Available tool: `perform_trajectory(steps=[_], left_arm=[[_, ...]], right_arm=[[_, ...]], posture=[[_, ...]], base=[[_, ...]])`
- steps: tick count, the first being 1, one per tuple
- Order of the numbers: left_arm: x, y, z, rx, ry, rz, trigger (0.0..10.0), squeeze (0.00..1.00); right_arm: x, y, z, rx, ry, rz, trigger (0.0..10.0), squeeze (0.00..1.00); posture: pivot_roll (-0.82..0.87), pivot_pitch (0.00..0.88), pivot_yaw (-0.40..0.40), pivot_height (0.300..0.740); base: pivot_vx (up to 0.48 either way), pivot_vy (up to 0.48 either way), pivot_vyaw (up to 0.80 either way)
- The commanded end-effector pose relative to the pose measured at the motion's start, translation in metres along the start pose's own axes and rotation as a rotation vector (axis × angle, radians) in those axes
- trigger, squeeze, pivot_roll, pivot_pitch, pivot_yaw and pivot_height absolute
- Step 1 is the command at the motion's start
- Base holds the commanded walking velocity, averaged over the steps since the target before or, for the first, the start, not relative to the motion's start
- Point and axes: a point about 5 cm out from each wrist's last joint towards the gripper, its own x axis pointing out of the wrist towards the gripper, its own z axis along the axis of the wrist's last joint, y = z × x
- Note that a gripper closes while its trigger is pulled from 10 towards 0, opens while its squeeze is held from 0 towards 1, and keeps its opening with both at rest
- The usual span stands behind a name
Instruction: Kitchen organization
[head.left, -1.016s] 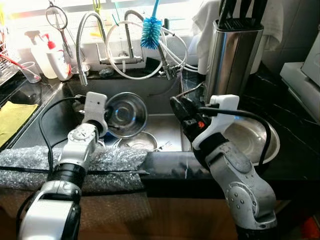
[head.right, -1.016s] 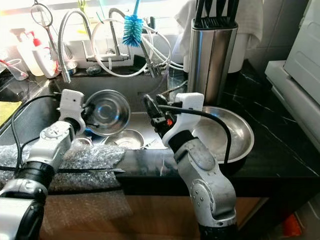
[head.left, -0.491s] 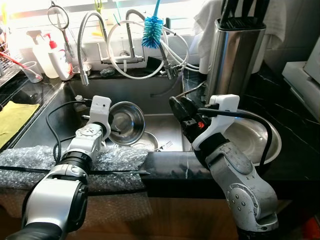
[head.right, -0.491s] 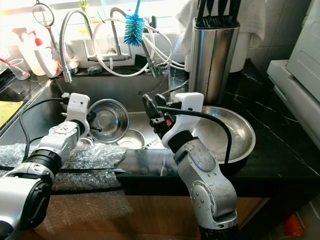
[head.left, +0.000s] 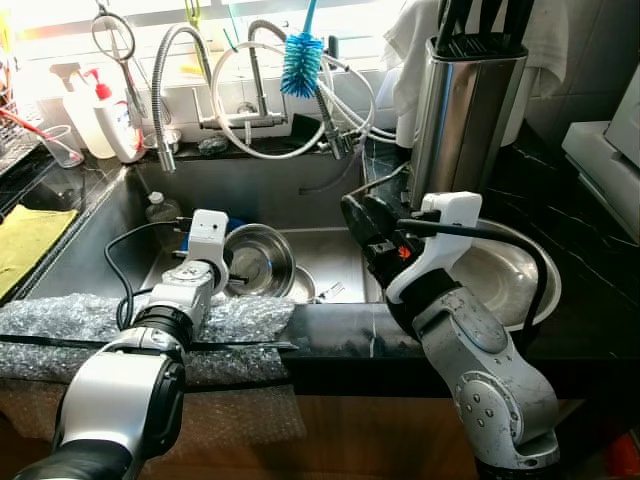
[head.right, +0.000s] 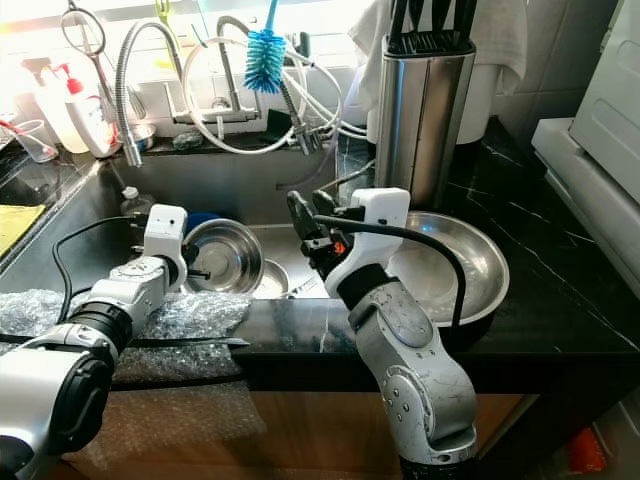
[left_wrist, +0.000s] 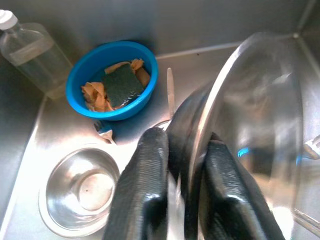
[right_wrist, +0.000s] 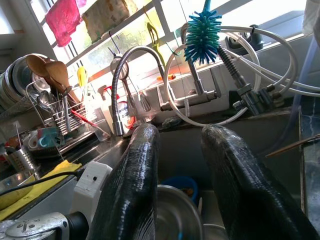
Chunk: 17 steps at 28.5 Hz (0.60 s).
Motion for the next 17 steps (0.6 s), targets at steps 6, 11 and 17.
perform_trajectory(steps=[6, 11, 17], left_arm=[[0.0001, 0.0013, 0.0085, -0.018, -0.006, -0.004, 10.0, 1.0], [0.0001, 0.0009, 0.0085, -0.016, -0.005, -0.015, 10.0, 1.0], [0.0001, -0.0009, 0.0089, -0.013, -0.003, -0.046, 10.0, 1.0]], right_arm=[[0.0002, 0.0013, 0.003, -0.008, -0.005, -0.003, 10.0, 0.0], [0.0011, 0.0016, 0.0024, -0.008, -0.001, 0.0, 10.0, 0.0], [0.0016, 0.0016, 0.0023, -0.01, 0.003, 0.005, 10.0, 0.0]], posture=[[-0.19, 0.0, 0.137, 0.74], [-0.19, 0.0, 0.136, 0.74], [-0.19, 0.0, 0.133, 0.74]], base=[[0.0, 0.0, 0.0], [0.0, 0.0, 0.0], [0.0, 0.0, 0.0]])
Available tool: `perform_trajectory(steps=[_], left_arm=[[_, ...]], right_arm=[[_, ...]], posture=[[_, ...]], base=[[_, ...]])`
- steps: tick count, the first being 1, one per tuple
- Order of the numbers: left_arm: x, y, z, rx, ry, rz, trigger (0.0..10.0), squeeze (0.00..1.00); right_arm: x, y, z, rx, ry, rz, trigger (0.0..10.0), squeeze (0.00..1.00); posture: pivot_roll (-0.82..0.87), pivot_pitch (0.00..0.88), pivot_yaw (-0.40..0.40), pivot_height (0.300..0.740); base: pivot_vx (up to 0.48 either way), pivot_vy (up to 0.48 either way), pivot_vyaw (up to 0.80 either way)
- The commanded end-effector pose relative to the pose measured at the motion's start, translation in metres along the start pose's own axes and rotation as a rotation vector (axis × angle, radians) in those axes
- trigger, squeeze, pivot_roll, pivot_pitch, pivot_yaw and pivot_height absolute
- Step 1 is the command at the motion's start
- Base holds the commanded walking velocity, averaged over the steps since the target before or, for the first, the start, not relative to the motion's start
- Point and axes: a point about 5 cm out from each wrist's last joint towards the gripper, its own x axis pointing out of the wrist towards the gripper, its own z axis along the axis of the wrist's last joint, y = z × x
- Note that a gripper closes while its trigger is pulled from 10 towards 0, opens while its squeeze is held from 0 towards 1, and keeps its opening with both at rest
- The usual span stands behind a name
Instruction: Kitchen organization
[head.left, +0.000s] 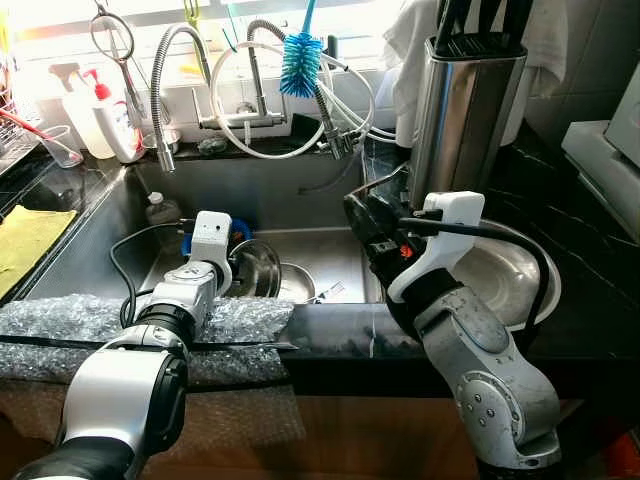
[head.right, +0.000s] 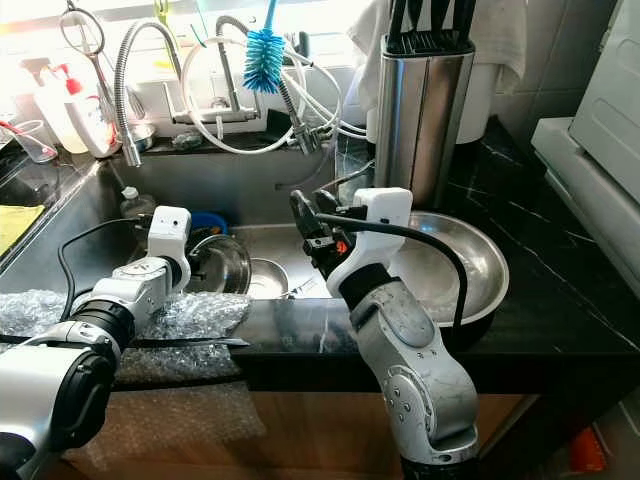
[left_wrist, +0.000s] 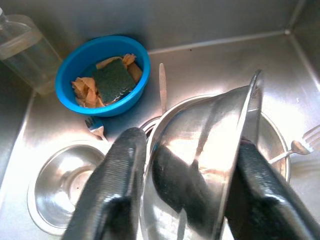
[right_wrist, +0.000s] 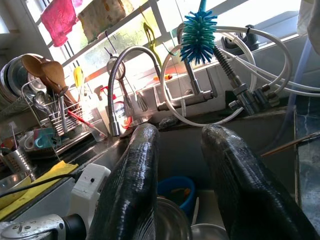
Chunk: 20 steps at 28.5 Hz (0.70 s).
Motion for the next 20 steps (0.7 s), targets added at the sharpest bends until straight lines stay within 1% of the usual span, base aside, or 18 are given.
perform_trajectory(steps=[1, 2, 6, 15, 16, 17, 19, 20], left_arm=[[-0.0001, 0.0006, 0.0103, -0.002, -0.018, -0.012, 10.0, 1.0], [0.0, -0.0012, 0.0112, 0.0, -0.019, -0.032, 10.0, 1.0], [0.0001, -0.0039, 0.013, 0.001, -0.025, -0.057, 10.0, 1.0], [0.0002, -0.0059, 0.0136, -0.027, -0.027, -0.076, 10.0, 1.0], [0.0002, -0.0071, 0.014, -0.088, -0.021, -0.096, 10.0, 1.0], [0.0002, -0.0075, 0.0141, -0.105, -0.019, -0.102, 10.0, 1.0], [0.0002, -0.0076, 0.0142, -0.113, -0.019, -0.106, 10.0, 1.0], [0.0002, -0.0082, 0.0144, -0.116, -0.016, -0.113, 10.0, 0.0]], right_arm=[[0.002, 0.0032, 0.0021, -0.006, 0.002, 0.015, 10.0, 0.0], [0.0022, 0.0032, 0.0021, -0.007, 0.003, 0.017, 10.0, 0.0], [0.0027, 0.0027, 0.002, -0.009, 0.005, 0.018, 10.0, 0.0], [0.0034, 0.0028, 0.0015, -0.01, 0.01, 0.021, 10.0, 0.0], [0.0036, 0.0026, 0.0015, -0.011, 0.011, 0.021, 10.0, 0.0], [0.0036, 0.0026, 0.0015, -0.011, 0.011, 0.021, 10.0, 0.0], [0.0037, 0.0026, 0.0016, -0.011, 0.011, 0.02, 10.0, 0.0], [0.0034, 0.0024, 0.0012, -0.012, 0.014, 0.02, 10.0, 0.0]], posture=[[-0.19, 0.0, 0.133, 0.74], [-0.19, 0.0, 0.133, 0.74], [-0.19, 0.0, 0.132, 0.74], [-0.18, 0.0, 0.132, 0.74], [-0.18, 0.0, 0.132, 0.74], [-0.18, 0.0, 0.132, 0.74], [-0.18, 0.0, 0.132, 0.74], [-0.18, 0.0, 0.128, 0.74]], base=[[0.0, 0.0, 0.0], [0.0, 0.0, 0.0], [0.0, 0.0, 0.0], [0.0, 0.0, 0.0], [0.0, 0.0, 0.0], [0.0, 0.0, 0.0], [0.0, 0.0, 0.0], [0.0, 0.0, 0.0]])
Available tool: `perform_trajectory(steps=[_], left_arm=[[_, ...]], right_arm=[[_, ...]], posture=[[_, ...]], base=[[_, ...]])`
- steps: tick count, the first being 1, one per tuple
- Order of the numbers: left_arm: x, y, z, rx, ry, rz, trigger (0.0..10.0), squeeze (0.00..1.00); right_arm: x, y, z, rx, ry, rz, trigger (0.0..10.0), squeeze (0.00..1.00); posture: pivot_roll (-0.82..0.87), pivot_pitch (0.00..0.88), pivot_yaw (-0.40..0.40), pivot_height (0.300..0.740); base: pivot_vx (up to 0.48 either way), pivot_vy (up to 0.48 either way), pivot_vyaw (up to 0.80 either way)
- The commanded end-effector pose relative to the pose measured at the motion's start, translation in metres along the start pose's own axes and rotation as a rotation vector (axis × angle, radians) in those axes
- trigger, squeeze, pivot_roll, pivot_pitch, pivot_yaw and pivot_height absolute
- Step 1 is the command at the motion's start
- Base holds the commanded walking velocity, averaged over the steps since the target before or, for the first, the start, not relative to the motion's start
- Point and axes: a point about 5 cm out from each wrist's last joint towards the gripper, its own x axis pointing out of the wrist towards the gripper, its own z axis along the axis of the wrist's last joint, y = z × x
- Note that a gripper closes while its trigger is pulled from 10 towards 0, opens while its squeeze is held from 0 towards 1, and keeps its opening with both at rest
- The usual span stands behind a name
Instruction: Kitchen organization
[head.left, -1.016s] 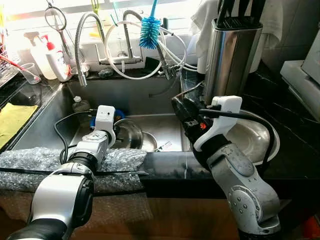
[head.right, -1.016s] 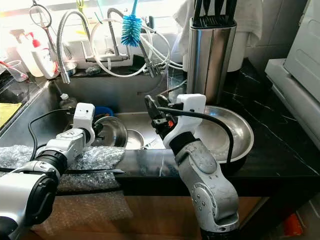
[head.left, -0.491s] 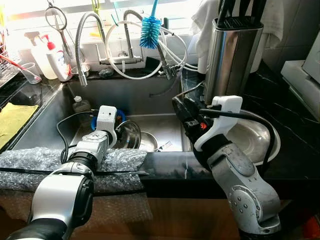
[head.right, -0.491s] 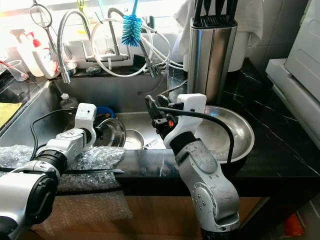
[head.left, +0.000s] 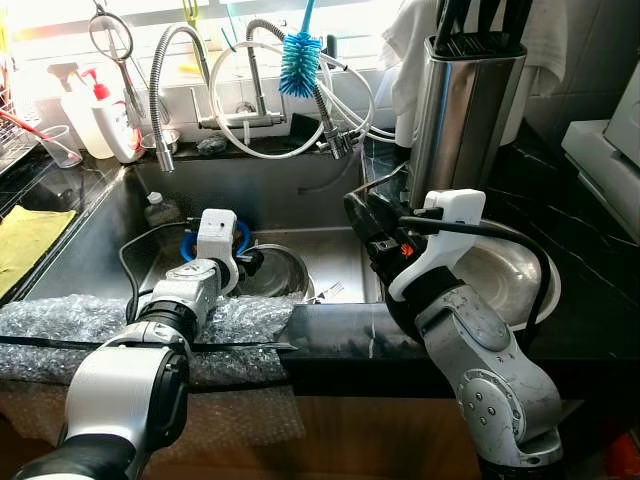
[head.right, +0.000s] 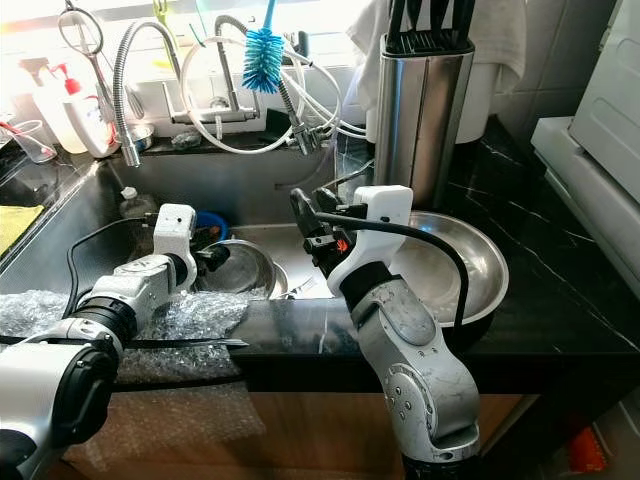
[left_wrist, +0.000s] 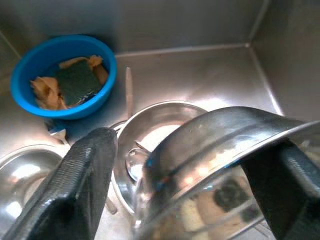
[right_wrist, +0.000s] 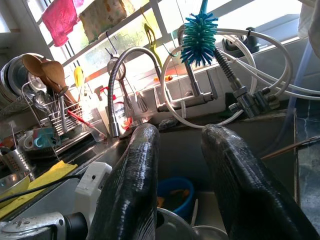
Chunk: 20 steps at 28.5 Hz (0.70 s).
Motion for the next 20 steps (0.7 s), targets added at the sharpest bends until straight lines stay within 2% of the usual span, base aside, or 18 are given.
perform_trajectory(steps=[1, 3, 4, 5, 8, 10, 11, 12, 15, 19, 20], left_arm=[[0.0, -0.002, 0.008, -0.022, -0.007, -0.014, 10.0, 0.0], [0.0, -0.003, 0.009, -0.044, 0.0, -0.024, 10.0, 0.0], [0.0, -0.003, 0.01, -0.017, 0.001, -0.028, 10.0, 0.0], [0.0, -0.004, 0.012, 0.083, 0.002, -0.041, 10.0, 0.0], [0.0, -0.007, 0.016, 0.15, -0.01, -0.066, 10.0, 0.0], [0.0, -0.008, 0.019, 0.363, -0.009, -0.059, 10.0, 0.0], [0.0, -0.009, 0.02, 0.401, -0.013, -0.063, 10.0, 0.0], [0.0, -0.01, 0.023, 0.479, -0.03, -0.059, 10.0, 0.0], [0.0, -0.013, 0.027, 0.602, -0.042, -0.057, 10.0, 0.0], [0.001, -0.015, 0.028, 0.643, -0.046, -0.059, 10.0, 0.0], [0.0, -0.015, 0.029, 0.679, -0.049, -0.057, 10.0, 0.0]], right_arm=[[0.002, 0.003, -0.001, -0.002, 0.018, 0.015, 10.0, 0.0], [0.002, 0.002, -0.001, -0.004, 0.023, 0.017, 10.0, 0.0], [0.002, 0.002, -0.001, -0.006, 0.024, 0.019, 10.0, 0.0], [0.003, 0.003, -0.001, -0.006, 0.025, 0.021, 10.0, 0.0], [0.003, 0.003, -0.002, -0.006, 0.028, 0.023, 10.0, 0.0], [0.003, 0.003, -0.003, -0.008, 0.034, 0.026, 10.0, 0.0], [0.003, 0.003, -0.003, -0.008, 0.034, 0.027, 10.0, 0.0], [0.003, 0.003, -0.003, -0.011, 0.036, 0.027, 10.0, 0.0], [0.003, 0.003, -0.003, -0.011, 0.035, 0.027, 10.0, 0.0], [0.004, 0.003, -0.003, -0.013, 0.034, 0.027, 10.0, 0.0], [0.004, 0.003, -0.003, -0.014, 0.034, 0.028, 10.0, 0.0]], posture=[[-0.18, 0.0, 0.128, 0.74], [-0.18, 0.0, 0.128, 0.74], [-0.18, 0.0, 0.127, 0.74], [-0.18, 0.0, 0.127, 0.74], [-0.18, 0.0, 0.126, 0.74], [-0.18, 0.0, 0.125, 0.74], [-0.18, 0.0, 0.125, 0.74], [-0.18, 0.0, 0.125, 0.74], [-0.18, 0.0, 0.126, 0.74], [-0.18, 0.0, 0.129, 0.74], [-0.18, 0.0, 0.131, 0.74]], base=[[0.0, 0.0, 0.0], [0.0, 0.0, 0.0], [0.0, 0.0, 0.0], [0.0, 0.0, 0.0], [0.0, 0.0, 0.0], [0.0, 0.0, 0.0], [0.0, 0.0, 0.0], [0.0, 0.0, 0.0], [0.0, 0.0, 0.0], [0.0, 0.0, 0.0], [0.0, 0.0, 0.0]])
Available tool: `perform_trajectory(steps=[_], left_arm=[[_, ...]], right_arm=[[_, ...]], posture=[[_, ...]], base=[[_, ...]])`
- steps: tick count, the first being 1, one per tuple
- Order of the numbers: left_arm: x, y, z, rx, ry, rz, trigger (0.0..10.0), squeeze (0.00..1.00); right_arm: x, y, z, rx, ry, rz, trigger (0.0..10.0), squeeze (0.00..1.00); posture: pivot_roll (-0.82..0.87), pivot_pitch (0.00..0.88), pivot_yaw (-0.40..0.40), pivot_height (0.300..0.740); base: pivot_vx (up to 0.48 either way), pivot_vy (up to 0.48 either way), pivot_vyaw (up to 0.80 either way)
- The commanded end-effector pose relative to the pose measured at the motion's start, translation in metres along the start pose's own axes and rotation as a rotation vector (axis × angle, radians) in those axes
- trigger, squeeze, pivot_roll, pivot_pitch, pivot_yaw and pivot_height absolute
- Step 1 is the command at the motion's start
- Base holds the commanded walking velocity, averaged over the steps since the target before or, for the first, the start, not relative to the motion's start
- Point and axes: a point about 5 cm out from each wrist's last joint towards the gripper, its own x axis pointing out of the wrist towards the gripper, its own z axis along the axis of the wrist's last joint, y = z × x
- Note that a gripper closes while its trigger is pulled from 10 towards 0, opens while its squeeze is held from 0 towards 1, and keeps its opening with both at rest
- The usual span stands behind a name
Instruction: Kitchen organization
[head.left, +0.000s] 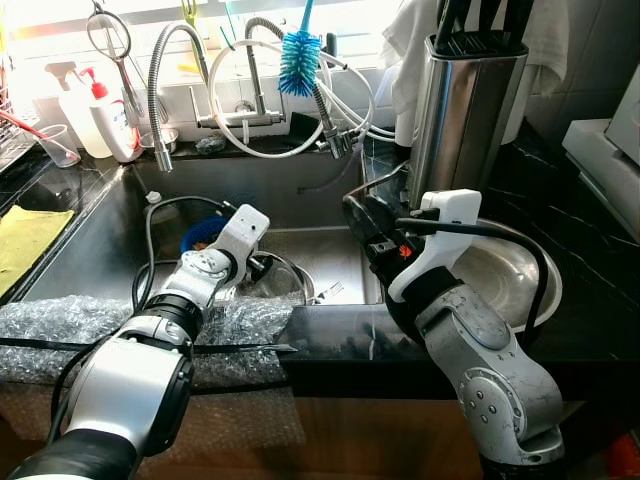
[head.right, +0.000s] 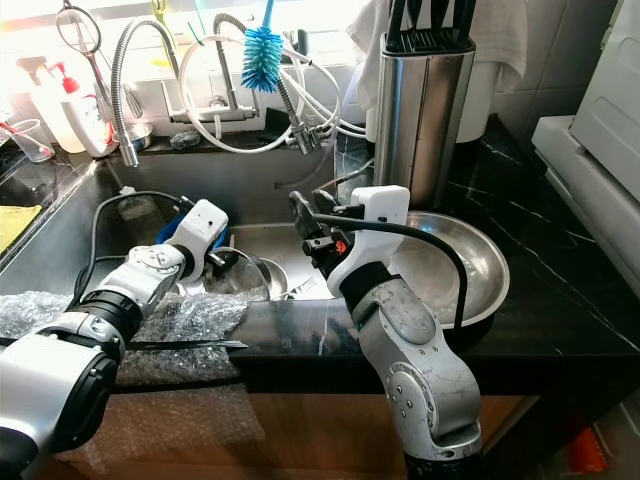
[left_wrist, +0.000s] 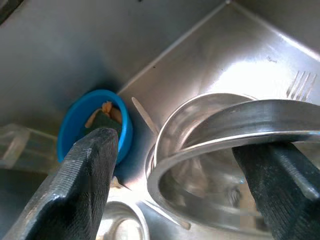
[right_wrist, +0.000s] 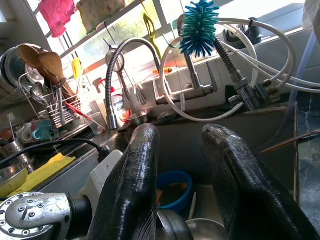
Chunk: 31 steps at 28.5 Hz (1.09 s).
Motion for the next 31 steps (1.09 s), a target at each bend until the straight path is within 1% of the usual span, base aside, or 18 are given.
perform_trajectory(steps=[1, 2, 3, 4, 6, 8, 10, 12, 15, 17, 20, 23, 24, 26, 27, 28, 29, 31], left_arm=[[-0.003, 0.013, 0.011, 0.094, -0.031, 0.037, 10.0, 0.0], [-0.003, 0.013, 0.013, 0.227, -0.041, 0.027, 10.0, 0.0], [-0.004, 0.013, 0.014, 0.266, -0.045, 0.022, 10.0, 0.0], [-0.004, 0.013, 0.015, 0.287, -0.048, 0.02, 10.0, 0.0], [-0.005, 0.015, 0.017, 0.442, -0.045, 0.02, 10.0, 0.0], [-0.005, 0.016, 0.017, 0.544, -0.033, 0.037, 10.0, 0.0], [-0.005, 0.017, 0.017, 0.558, -0.031, 0.047, 10.0, 0.0], [-0.005, 0.018, 0.018, 0.601, -0.029, 0.063, 10.0, 0.0], [-0.006, 0.019, 0.016, 0.635, -0.02, 0.071, 10.0, 0.0], [-0.006, 0.019, 0.015, 0.627, -0.016, 0.072, 10.0, 0.0], [-0.006, 0.019, 0.013, 0.655, -0.005, 0.066, 10.0, 0.0], [-0.005, 0.017, 0.01, 0.489, -0.012, 0.024, 10.0, 0.0], [-0.005, 0.016, 0.01, 0.462, -0.013, 0.016, 10.0, 0.0], [-0.005, 0.016, 0.008, 0.256, -0.007, -0.01, 10.0, 0.0], [-0.005, 0.016, 0.008, 0.256, -0.007, -0.01, 10.0, 0.0], [-0.005, 0.017, 0.008, 0.2, -0.011, -0.008, 10.0, 0.0], [-0.005, 0.018, 0.008, 0.073, -0.01, -0.004, 10.0, 0.0], [-0.005, 0.021, 0.007, -0.001, -0.005, 0.008, 10.0, 0.0]], right_arm=[[0.003, 0.004, 0.001, -0.009, 0.004, 0.02, 10.0, 0.0], [0.003, 0.004, 0.001, -0.011, 0.004, 0.019, 10.0, 0.0], [0.003, 0.004, 0.001, -0.012, 0.003, 0.018, 10.0, 0.0], [0.003, 0.004, 0.001, -0.014, 0.003, 0.018, 10.0, 0.0], [0.003, 0.004, 0.001, -0.018, 0.004, 0.019, 10.0, 0.0], [0.004, 0.004, 0.001, -0.019, 0.004, 0.02, 10.0, 0.0], [0.004, 0.004, 0.001, -0.019, 0.004, 0.02, 10.0, 0.0], [0.004, 0.004, 0.001, -0.02, 0.004, 0.02, 10.0, 0.0], [0.004, 0.003, 0.001, -0.021, 0.004, 0.018, 10.0, 0.0], [0.004, 0.003, 0.001, -0.021, 0.004, 0.018, 10.0, 0.0], [0.004, 0.003, 0.001, -0.023, 0.007, 0.017, 10.0, 0.0], [0.004, 0.003, 0.001, -0.024, 0.006, 0.018, 10.0, 0.0], [0.004, 0.003, 0.002, -0.023, 0.005, 0.018, 10.0, 0.0], [0.004, 0.002, 0.002, -0.024, 0.004, 0.017, 10.0, 0.0], [0.004, 0.002, 0.002, -0.024, 0.004, 0.017, 10.0, 0.0], [0.004, 0.002, 0.002, -0.023, 0.004, 0.017, 10.0, 0.0], [0.004, 0.002, 0.002, -0.023, 0.005, 0.018, 10.0, 0.0], [0.004, 0.002, 0.002, -0.023, 0.005, 0.019, 10.0, 0.0]], posture=[[-0.18, 0.0, 0.131, 0.74], [-0.18, 0.0, 0.13, 0.74], [-0.18, 0.0, 0.131, 0.74], [-0.18, 0.0, 0.131, 0.74], [-0.18, 0.0, 0.131, 0.74], [-0.18, 0.0, 0.131, 0.74], [-0.18, 0.0, 0.131, 0.74], [-0.18, 0.0, 0.132, 0.74], [-0.18, 0.0, 0.132, 0.74], [-0.18, 0.0, 0.131, 0.74], [-0.18, 0.0, 0.129, 0.74], [-0.18, 0.0, 0.129, 0.74], [-0.18, 0.0, 0.129, 0.74], [-0.18, 0.0, 0.129, 0.74], [-0.18, 0.0, 0.129, 0.74], [-0.18, 0.0, 0.129, 0.74], [-0.18, 0.0, 0.129, 0.74], [-0.18, 0.0, 0.128, 0.74]], base=[[0.0, 0.0, 0.0], [0.0, 0.0, 0.0], [0.0, 0.0, 0.0], [0.0, 0.0, 0.0], [0.0, 0.0, 0.0], [0.0, 0.0, 0.0], [0.0, 0.0, 0.0], [0.0, 0.0, 0.0], [0.0, 0.0, 0.0], [0.0, 0.0, 0.0], [0.0, 0.0, 0.0], [0.0, 0.0, 0.0], [0.0, 0.0, 0.0], [0.0, 0.0, 0.0], [0.0, 0.0, 0.0], [0.0, 0.0, 0.0], [0.0, 0.0, 0.0], [0.0, 0.0, 0.0]])
